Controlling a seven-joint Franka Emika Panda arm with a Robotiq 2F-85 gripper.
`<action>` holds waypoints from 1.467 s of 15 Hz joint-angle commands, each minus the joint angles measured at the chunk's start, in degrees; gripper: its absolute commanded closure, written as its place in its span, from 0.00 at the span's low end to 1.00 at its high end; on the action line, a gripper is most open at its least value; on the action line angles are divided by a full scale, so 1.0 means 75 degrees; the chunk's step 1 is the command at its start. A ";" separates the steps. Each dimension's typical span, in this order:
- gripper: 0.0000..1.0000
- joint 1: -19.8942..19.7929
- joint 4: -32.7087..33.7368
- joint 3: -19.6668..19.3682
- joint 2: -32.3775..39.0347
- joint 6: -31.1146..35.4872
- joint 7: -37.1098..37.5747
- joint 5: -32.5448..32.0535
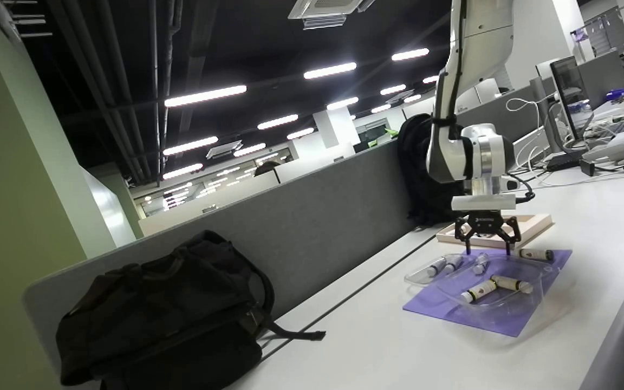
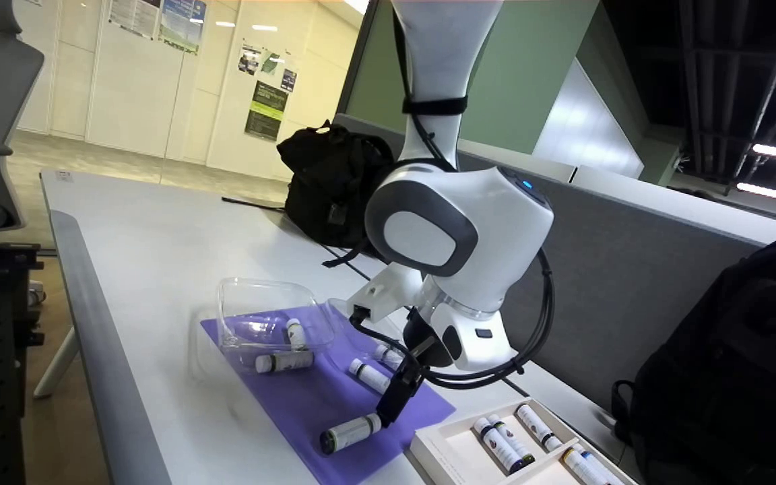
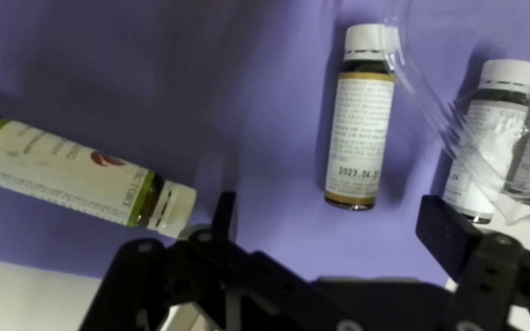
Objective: Remove one bottle from the clear box and put back two more
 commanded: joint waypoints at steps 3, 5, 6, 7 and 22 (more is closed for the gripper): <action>0.00 0.0720 0.0380 -0.0660 0.0114 -0.1009 0.0553 -0.0084; 0.00 0.0869 0.0453 -0.0801 0.0147 -0.1289 0.0614 -0.0111; 0.00 0.0920 0.0487 -0.0849 0.0160 -0.1370 0.0629 -0.0096; 0.00 0.0951 0.0520 -0.0871 0.0176 -0.1381 0.0624 -0.0048; 0.82 0.1162 0.0906 -0.1065 0.0355 -0.1887 0.0566 -0.0054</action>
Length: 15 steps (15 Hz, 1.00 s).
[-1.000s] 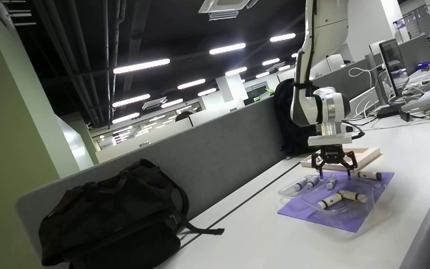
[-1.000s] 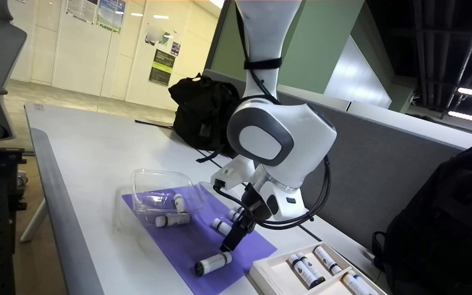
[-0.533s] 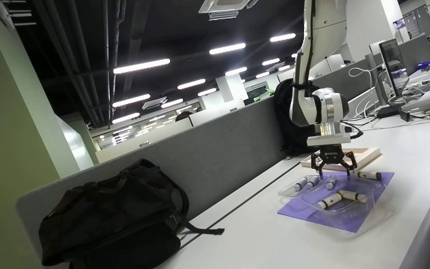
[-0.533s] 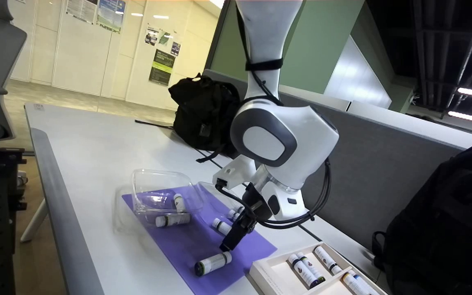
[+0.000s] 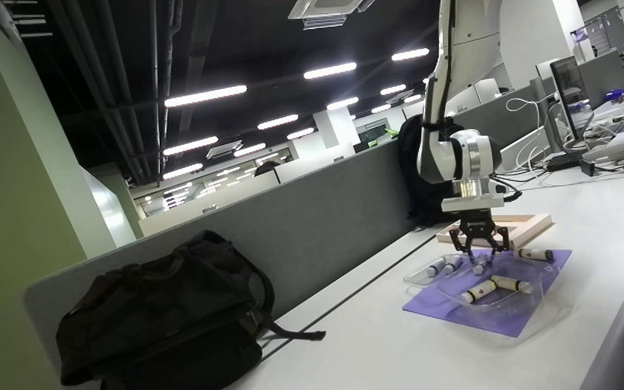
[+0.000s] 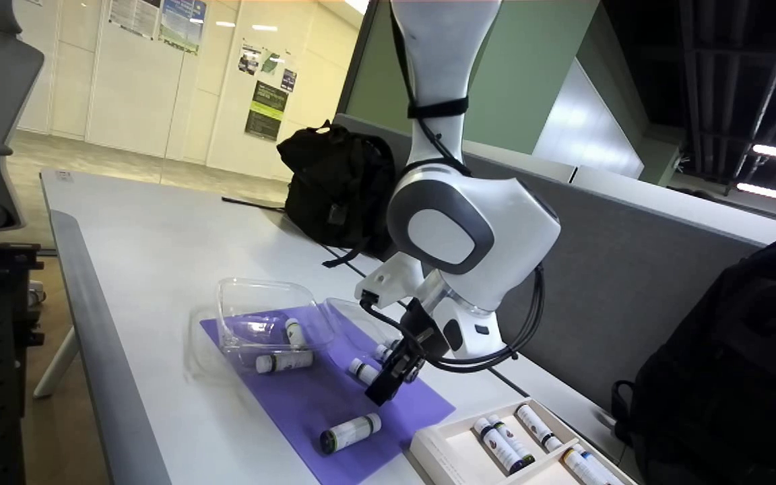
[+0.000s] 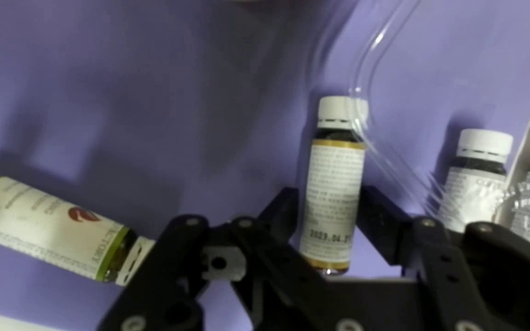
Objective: Remove one bottle from the clear box and put back two more
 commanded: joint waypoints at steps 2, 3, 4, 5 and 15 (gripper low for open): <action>0.93 0.0143 0.0171 -0.0085 0.0120 0.0001 0.0250 -0.0035; 0.92 0.0152 0.0133 -0.0098 0.0082 0.0003 0.0243 -0.0049; 0.92 0.0170 0.0078 -0.0115 0.0028 0.0015 0.0237 -0.0074; 0.92 0.0194 -0.0056 -0.0134 -0.0106 0.0121 0.0178 -0.0090; 0.92 0.0362 -0.1658 -0.0485 -0.2069 0.0182 -0.0187 -0.1733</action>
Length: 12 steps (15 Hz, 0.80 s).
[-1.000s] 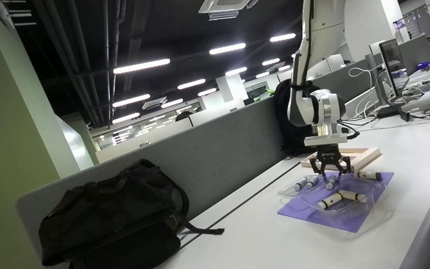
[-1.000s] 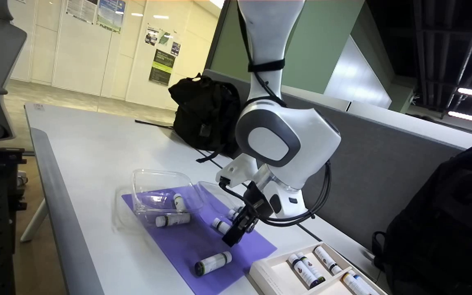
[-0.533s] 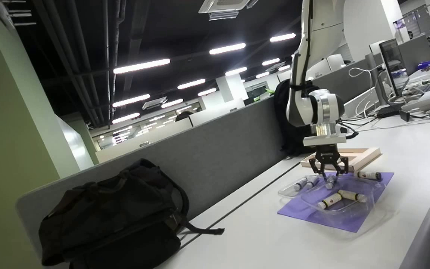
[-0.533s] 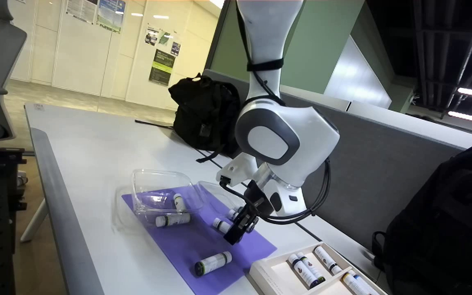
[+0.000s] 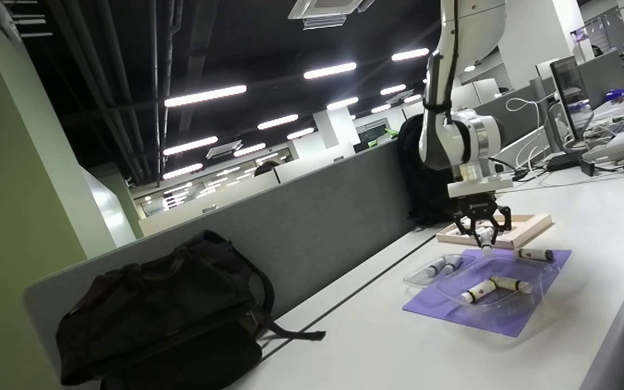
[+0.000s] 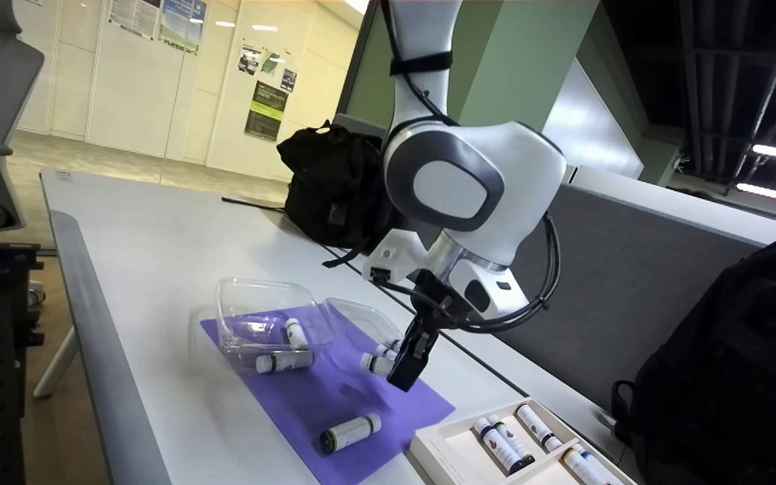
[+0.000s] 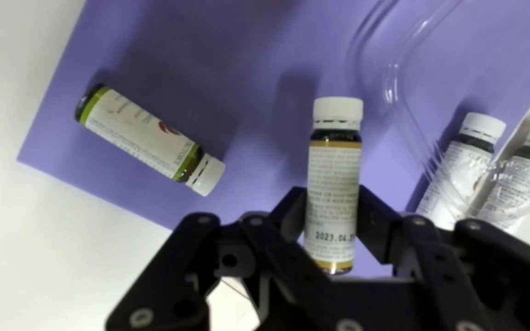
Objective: Remove one bottle from the clear box and put back two more
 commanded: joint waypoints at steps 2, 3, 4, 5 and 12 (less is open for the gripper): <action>0.92 -0.0144 -0.0692 0.0152 -0.1155 -0.0846 -0.0337 -0.0691; 0.92 -0.0122 -0.0703 0.0224 -0.1231 -0.1046 -0.0465 -0.0776; 0.92 -0.0091 -0.0700 0.0288 -0.1284 -0.1257 -0.0580 -0.0838; 0.92 -0.0020 -0.0683 0.0352 -0.1291 -0.1535 -0.0651 -0.0942; 0.92 0.0562 -0.0559 0.0804 -0.0892 -0.2150 -0.0643 -0.1423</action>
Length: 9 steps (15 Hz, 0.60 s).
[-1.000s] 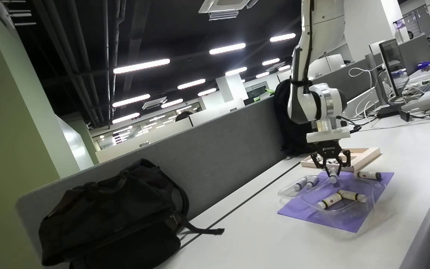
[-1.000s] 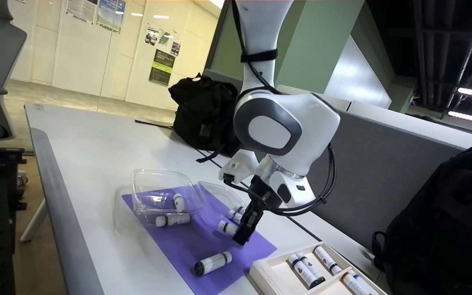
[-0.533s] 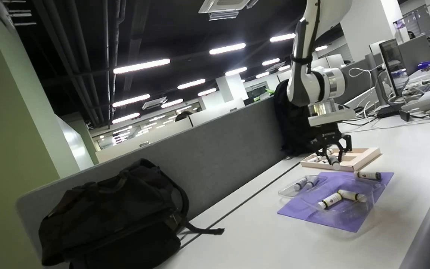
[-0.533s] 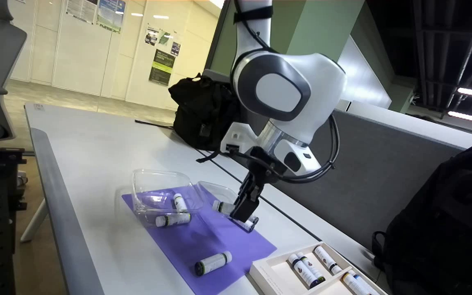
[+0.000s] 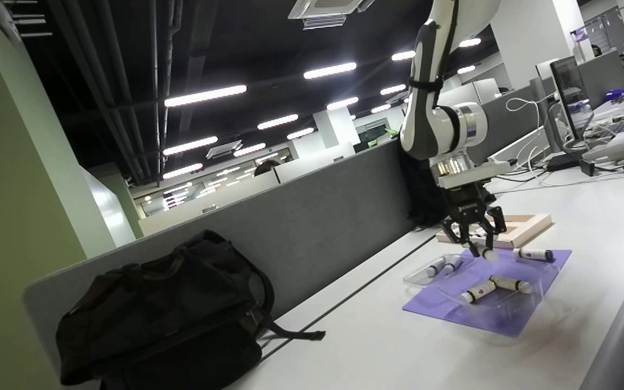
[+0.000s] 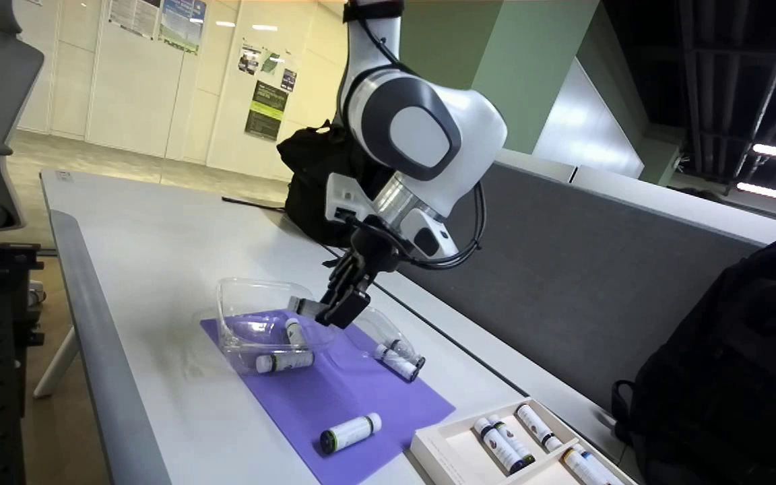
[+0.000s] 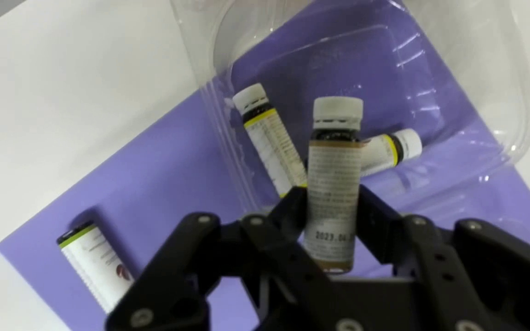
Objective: Remove one bottle from the clear box and put back two more
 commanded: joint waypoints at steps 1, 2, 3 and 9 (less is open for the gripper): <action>0.92 0.0264 0.0085 0.0113 0.0207 -0.0267 0.0145 -0.0315; 0.92 0.0334 0.0117 0.0120 0.0283 -0.0336 0.0165 -0.0407; 0.43 0.0396 0.0127 0.0114 0.0339 -0.0322 0.0228 -0.0441; 0.08 0.0106 0.0048 0.0020 0.0026 -0.0326 -0.0066 -0.0277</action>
